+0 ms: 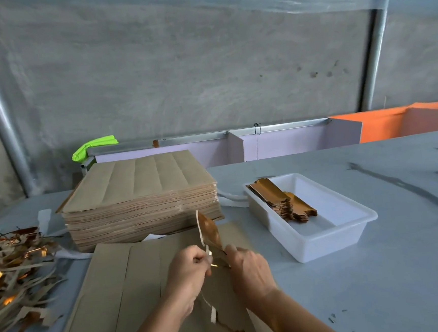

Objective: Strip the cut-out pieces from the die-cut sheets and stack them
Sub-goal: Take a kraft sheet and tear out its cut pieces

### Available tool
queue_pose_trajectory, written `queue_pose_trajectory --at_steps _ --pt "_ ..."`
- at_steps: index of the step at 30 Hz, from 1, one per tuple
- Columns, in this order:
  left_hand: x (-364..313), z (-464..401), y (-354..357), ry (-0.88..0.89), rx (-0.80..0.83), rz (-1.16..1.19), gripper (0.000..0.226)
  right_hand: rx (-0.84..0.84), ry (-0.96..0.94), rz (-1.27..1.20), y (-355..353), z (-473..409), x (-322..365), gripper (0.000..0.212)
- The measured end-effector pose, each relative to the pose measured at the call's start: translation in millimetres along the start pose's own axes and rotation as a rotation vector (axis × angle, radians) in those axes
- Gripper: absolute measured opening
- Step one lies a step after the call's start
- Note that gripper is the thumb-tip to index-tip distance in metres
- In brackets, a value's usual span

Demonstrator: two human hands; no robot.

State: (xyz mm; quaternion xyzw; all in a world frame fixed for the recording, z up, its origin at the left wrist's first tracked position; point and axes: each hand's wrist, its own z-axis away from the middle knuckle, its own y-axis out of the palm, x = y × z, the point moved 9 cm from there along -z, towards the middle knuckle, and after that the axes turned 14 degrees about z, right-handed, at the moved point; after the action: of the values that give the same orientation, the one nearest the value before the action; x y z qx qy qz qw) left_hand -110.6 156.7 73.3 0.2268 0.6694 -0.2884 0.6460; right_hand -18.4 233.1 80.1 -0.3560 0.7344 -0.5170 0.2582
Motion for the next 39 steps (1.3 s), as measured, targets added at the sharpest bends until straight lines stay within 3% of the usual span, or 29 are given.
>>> queue_pose_trajectory --at_steps 6,11,13,16,20,23,26,29,34,36,39 --pt "1.0 4.4 0.6 -0.069 0.042 0.133 0.025 -0.017 0.052 -0.343 6.8 4.9 -13.7 0.01" --pt "13.8 9.0 5.0 -0.116 0.073 0.124 0.021 0.023 0.028 -0.45 11.8 11.5 -16.8 0.036" --pt "19.0 12.6 13.1 -0.155 0.127 0.191 0.019 0.065 0.043 -0.534 14.7 15.2 -19.3 0.024" --pt "23.2 21.8 31.9 -0.223 0.25 0.34 0.017 0.22 0.153 -0.897 24.7 22.5 -24.5 0.012" --pt "26.2 27.1 42.8 -0.227 0.276 0.361 0.014 0.407 0.28 -1.308 33.5 29.2 -23.6 0.036" --pt "25.5 27.8 47.2 -0.193 0.329 0.346 0.015 0.473 0.391 -1.328 41.0 27.8 -27.5 0.032" --pt "28.0 26.2 47.3 -0.164 0.354 0.305 0.021 0.372 0.575 -1.152 51.1 22.3 -44.6 0.01" --pt "30.6 13.9 18.4 -0.157 0.151 0.464 0.023 0.339 0.714 -1.02 54.3 22.5 -67.9 0.004" --pt "42.4 -6.6 -57.4 -0.204 -0.203 0.904 0.026 0.381 0.835 -1.134 57.1 34.2 -105.8 0.01" --pt "50.5 -9.9 -79.9 -0.223 -0.317 0.842 0.024 0.396 0.829 -1.141 57.4 37.0 -111.9 0.008" --pt "51.8 -13.5 -97.8 -0.187 -0.403 0.485 0.016 0.434 0.826 -1.202 59.7 36.7 -108.9 0.012"
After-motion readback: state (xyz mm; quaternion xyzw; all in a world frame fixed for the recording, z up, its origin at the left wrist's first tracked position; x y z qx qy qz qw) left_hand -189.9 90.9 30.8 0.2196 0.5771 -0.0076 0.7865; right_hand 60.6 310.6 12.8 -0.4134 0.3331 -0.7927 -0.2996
